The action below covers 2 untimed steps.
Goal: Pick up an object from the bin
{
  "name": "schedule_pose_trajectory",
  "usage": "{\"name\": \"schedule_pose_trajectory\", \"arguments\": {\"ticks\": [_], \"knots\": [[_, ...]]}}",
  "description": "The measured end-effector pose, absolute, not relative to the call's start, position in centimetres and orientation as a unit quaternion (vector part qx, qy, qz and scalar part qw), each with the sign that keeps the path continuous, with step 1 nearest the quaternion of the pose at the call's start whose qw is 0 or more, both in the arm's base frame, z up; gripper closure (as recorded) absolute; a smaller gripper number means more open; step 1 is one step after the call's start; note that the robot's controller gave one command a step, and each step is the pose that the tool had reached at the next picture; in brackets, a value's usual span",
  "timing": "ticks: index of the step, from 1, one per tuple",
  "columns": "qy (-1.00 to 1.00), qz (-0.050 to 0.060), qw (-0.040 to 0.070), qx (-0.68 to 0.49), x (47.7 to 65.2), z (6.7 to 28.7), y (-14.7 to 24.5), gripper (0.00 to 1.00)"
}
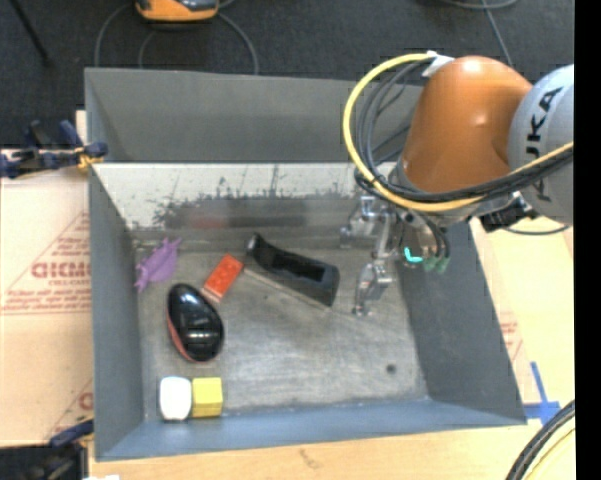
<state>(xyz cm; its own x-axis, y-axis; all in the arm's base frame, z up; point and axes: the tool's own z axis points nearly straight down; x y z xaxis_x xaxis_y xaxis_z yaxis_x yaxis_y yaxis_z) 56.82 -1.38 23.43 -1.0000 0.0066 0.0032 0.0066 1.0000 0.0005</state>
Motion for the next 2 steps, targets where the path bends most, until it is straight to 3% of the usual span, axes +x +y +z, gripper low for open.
{"name": "schedule_pose_trajectory", "arguments": {"ticks": [1, 2], "knots": [[-1.0, 0.0, -0.002, -0.003, 57.0, 23.8, -1.4, 0.0], [-1.0, -0.001, -0.005, -0.001, 60.5, 15.7, 0.5, 0.0]]}}
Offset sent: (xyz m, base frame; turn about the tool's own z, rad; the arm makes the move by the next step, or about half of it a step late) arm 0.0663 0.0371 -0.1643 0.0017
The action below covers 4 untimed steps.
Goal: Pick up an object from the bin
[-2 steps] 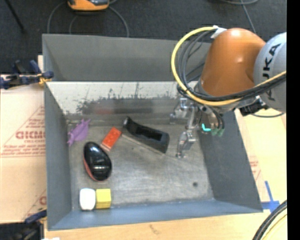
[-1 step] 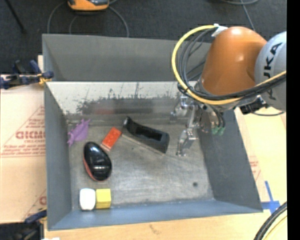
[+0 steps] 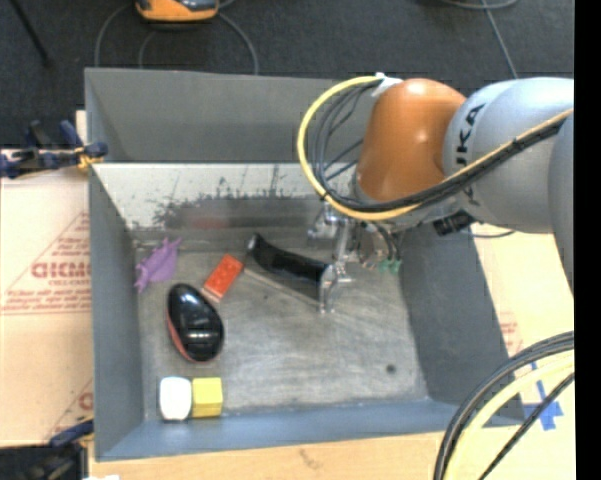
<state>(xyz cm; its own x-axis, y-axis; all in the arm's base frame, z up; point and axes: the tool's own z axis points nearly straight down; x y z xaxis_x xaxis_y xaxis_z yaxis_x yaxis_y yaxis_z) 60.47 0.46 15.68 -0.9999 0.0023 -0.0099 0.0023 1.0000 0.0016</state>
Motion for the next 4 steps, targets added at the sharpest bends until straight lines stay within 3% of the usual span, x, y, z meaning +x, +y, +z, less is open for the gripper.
{"name": "schedule_pose_trajectory", "arguments": {"ticks": [1, 2, 3, 4], "knots": [[1.0, 0.001, 0.001, 0.031, 61.3, 12.0, 0.7, 0.0], [0.989, 0.001, 0.002, 0.148, 63.1, 13.5, 0.4, 0.0], [0.978, 0.001, 0.003, 0.209, 62.5, 8.4, -0.2, 0.0], [0.969, -0.001, -0.003, 0.246, 62.7, 7.7, 0.9, 1.0]]}}
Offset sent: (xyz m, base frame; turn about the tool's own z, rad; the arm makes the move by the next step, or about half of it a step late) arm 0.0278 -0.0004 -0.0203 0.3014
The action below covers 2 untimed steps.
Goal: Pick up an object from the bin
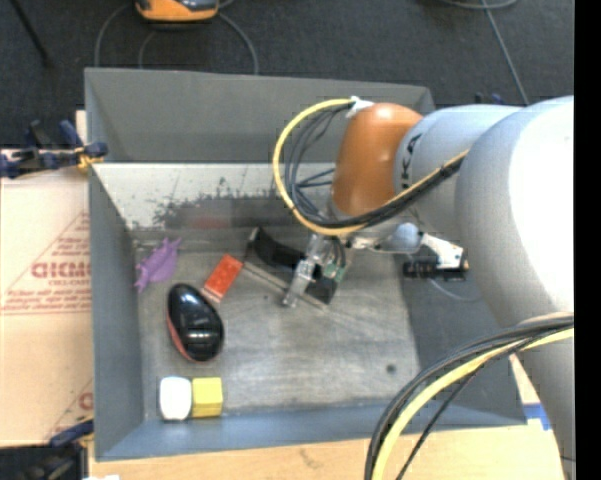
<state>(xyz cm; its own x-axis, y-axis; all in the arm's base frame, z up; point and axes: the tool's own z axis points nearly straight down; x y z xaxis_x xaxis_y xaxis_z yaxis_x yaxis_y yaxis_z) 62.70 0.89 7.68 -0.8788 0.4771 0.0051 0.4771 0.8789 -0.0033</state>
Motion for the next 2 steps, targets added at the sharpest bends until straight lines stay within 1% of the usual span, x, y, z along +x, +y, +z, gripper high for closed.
{"name": "schedule_pose_trajectory", "arguments": {"ticks": [2], "knots": [[-0.969, 0.001, 0.002, -0.246, 62.68, 7.87, 0.88, 1.0]]}}
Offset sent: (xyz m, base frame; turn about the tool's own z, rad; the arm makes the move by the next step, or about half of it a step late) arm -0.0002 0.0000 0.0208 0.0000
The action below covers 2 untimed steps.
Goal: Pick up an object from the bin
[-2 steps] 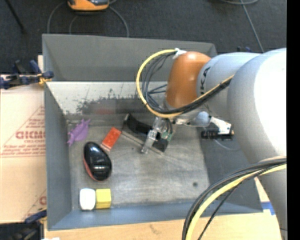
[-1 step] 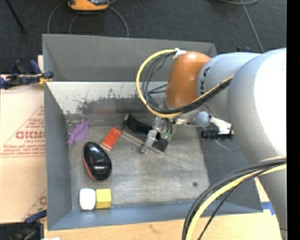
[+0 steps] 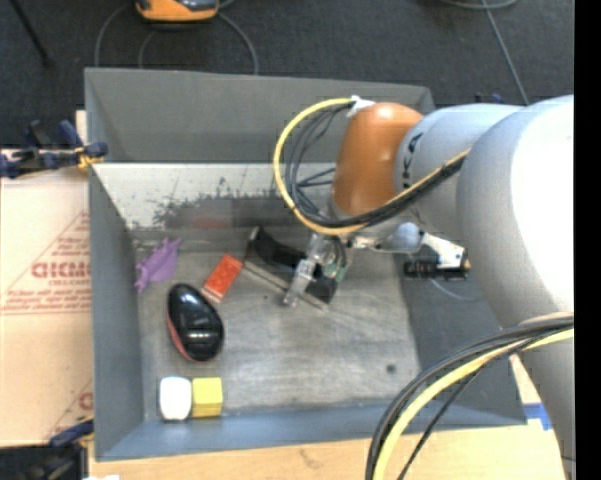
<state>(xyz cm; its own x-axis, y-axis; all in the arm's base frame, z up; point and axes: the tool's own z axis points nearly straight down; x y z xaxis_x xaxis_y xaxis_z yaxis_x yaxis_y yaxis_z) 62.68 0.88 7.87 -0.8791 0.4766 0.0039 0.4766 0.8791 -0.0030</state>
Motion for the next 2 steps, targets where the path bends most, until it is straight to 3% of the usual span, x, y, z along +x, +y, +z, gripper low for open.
{"name": "schedule_pose_trajectory", "arguments": {"ticks": [2], "knots": [[-0.969, 0.001, 0.0, -0.246, 62.59, 8.45, 0.77, 1.0]]}}
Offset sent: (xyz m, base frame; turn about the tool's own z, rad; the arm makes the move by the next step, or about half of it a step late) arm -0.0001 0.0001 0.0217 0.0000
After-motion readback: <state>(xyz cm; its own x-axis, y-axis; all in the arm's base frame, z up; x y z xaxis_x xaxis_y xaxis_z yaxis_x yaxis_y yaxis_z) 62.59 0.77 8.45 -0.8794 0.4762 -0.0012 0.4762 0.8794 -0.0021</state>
